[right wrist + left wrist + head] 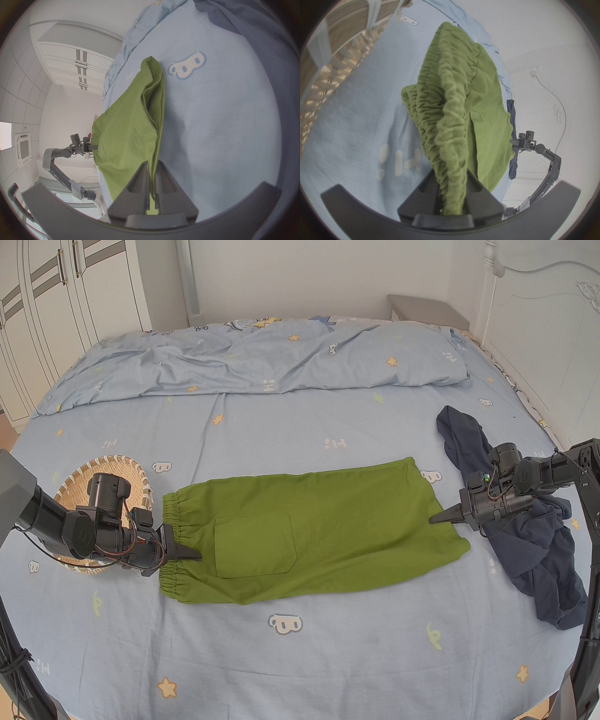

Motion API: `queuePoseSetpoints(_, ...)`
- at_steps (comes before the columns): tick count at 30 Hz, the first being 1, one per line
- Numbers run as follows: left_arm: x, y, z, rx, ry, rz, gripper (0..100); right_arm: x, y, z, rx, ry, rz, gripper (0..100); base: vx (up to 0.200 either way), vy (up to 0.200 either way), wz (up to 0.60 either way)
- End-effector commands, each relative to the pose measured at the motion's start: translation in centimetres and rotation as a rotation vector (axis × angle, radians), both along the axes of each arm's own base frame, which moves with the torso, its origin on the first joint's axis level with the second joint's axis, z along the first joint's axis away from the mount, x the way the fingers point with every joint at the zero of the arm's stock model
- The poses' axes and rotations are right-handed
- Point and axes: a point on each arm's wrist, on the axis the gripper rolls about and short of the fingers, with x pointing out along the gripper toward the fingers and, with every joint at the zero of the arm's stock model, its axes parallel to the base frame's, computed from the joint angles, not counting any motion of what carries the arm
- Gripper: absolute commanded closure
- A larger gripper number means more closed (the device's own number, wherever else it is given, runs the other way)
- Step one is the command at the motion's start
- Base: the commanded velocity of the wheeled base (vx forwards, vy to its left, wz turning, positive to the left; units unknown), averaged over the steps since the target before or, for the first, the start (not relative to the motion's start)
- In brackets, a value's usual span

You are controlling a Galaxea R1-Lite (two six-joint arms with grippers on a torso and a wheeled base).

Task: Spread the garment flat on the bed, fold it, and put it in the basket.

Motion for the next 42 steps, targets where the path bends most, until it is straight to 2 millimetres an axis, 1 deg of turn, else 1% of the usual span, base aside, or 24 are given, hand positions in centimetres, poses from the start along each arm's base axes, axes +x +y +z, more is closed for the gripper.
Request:
queuePoseSetpoints(1, 0.0, 0.1, 0.2, -0.002, -0.002, 0.006, 100, -0.4, -0.1, 0.6, 0.0, 0.008, 0.003, 100, 0.0, 0.0, 0.0)
queuePoseSetpoints(4, 0.0, 0.1, 0.5, -0.006, -0.002, 0.008, 100, -1.1, 0.0, 1.7, -0.005, 0.012, 0.013, 100, 0.0, 0.0, 0.0)
queuePoseSetpoints(5, 0.0, 0.1, 0.8, -0.017, 0.007, 0.012, 100, -1.8, 0.1, 2.9, 0.001, 0.003, 0.023, 100, 0.0, 0.0, 0.0)
queuePoseSetpoints(7, 0.0, 0.1, 1.5, -0.036, 0.024, 0.018, 100, -2.9, 0.3, 4.3, 0.033, 0.008, 0.046, 100, 0.0, 0.0, 0.0)
queuePoseSetpoints(8, 0.0, 0.1, 1.6, -0.036, 0.024, 0.018, 100, -2.9, 0.3, 4.4, 0.035, 0.008, 0.047, 100, 0.0, 0.0, 0.0)
queuePoseSetpoints(9, -0.2, 0.2, 2.2, -0.05, 0.048, 0.011, 100, -4.1, 0.4, 5.7, 0.058, 0.013, 0.061, 100, 0.0, 0.0, 0.0)
queuePoseSetpoints(10, -0.2, 0.2, 2.4, -0.051, 0.057, 0.008, 100, -4.3, 0.4, 6.0, 0.062, 0.014, 0.064, 100, 0.0, 0.0, 0.0)
queuePoseSetpoints(11, -0.5, 0.3, 2.9, -0.064, 0.077, -0.003, 100, -5.2, 0.4, 6.6, 0.067, 0.017, 0.067, 100, 0.0, 0.0, 0.0)
queuePoseSetpoints(13, -0.5, 0.3, 2.9, -0.064, 0.077, -0.003, 100, -5.2, 0.4, 6.6, 0.067, 0.017, 0.067, 100, 0.0, 0.0, 0.0)
queuePoseSetpoints(14, -1.2, 0.4, 3.6, -0.088, 0.108, -0.021, 100, -6.7, 0.6, 7.3, 0.067, 0.02, 0.072, 100, 0.0, 0.0, 0.0)
queuePoseSetpoints(17, -2.2, 0.4, 4.0, -0.097, 0.139, -0.026, 100, -7.9, 0.6, 7.6, 0.066, 0.03, 0.072, 100, 0.0, 0.0, 0.0)
queuePoseSetpoints(20, -3.6, 0.6, 4.3, -0.096, 0.188, -0.021, 100, -9.7, 0.7, 8.1, 0.066, 0.038, 0.075, 100, 0.0, 0.0, 0.0)
queuePoseSetpoints(22, -3.6, 0.6, 4.3, -0.096, 0.188, -0.021, 100, -9.7, 0.7, 8.1, 0.066, 0.038, 0.075, 100, 0.0, 0.0, 0.0)
queuePoseSetpoints(23, -5.6, 0.7, 4.7, -0.09, 0.207, -0.027, 100, -12.1, 0.9, 8.4, 0.067, 0.052, 0.078, 100, 0.0, 0.0, 0.0)
queuePoseSetpoints(25, -6.5, 0.7, 4.6, -0.087, 0.214, -0.03, 100, -13.0, 0.9, 8.3, 0.067, 0.062, 0.079, 100, 0.0, 0.0, 0.0)
queuePoseSetpoints(26, -7.7, 0.7, 4.3, -0.083, 0.221, -0.037, 100, -14.2, 1.0, 7.9, 0.066, 0.084, 0.08, 100, 0.0, 0.0, 0.0)
queuePoseSetpoints(27, -8.0, 0.6, 4.2, -0.081, 0.225, -0.041, 100, -14.5, 1.0, 7.8, 0.067, 0.091, 0.079, 100, 0.0, 0.0, 0.0)
queuePoseSetpoints(28, -9.0, 0.5, 3.9, -0.076, 0.241, -0.048, 100, -15.5, 1.0, 7.3, 0.069, 0.118, 0.078, 100, 0.0, 0.0, 0.0)
queuePoseSetpoints(29, -9.3, 0.5, 3.8, -0.075, 0.246, -0.051, 100, -15.8, 1.0, 7.1, 0.069, 0.125, 0.078, 100, 0.0, 0.0, 0.0)
queuePoseSetpoints(32, -11.5, 0.5, 2.5, -0.073, 0.299, -0.055, 100, -17.7, 1.0, 4.5, 0.072, 0.188, 0.076, 100, 0.0, 0.0, 0.0)
queuePoseSetpoints(36, -12.7, 0.7, 1.6, -0.065, 0.325, -0.063, 100, -19.4, 1.1, 2.3, 0.074, 0.201, 0.075, 100, 0.0, 0.0, 0.0)
queuePoseSetpoints(37, -12.7, 0.7, 1.6, -0.064, 0.324, -0.063, 100, -19.5, 1.1, 2.3, 0.074, 0.199, 0.076, 100, 0.0, 0.0, 0.0)
queuePoseSetpoints(39, -13.5, 0.9, 1.1, -0.054, 0.331, -0.075, 100, -20.5, 1.1, 0.9, 0.075, 0.211, 0.075, 100, 0.0, 0.0, 0.0)
queuePoseSetpoints(42, -13.8, 0.9, 0.8, -0.049, 0.335, -0.084, 100, -20.9, 1.1, 0.2, 0.075, 0.215, 0.074, 100, 0.0, 0.0, 0.0)
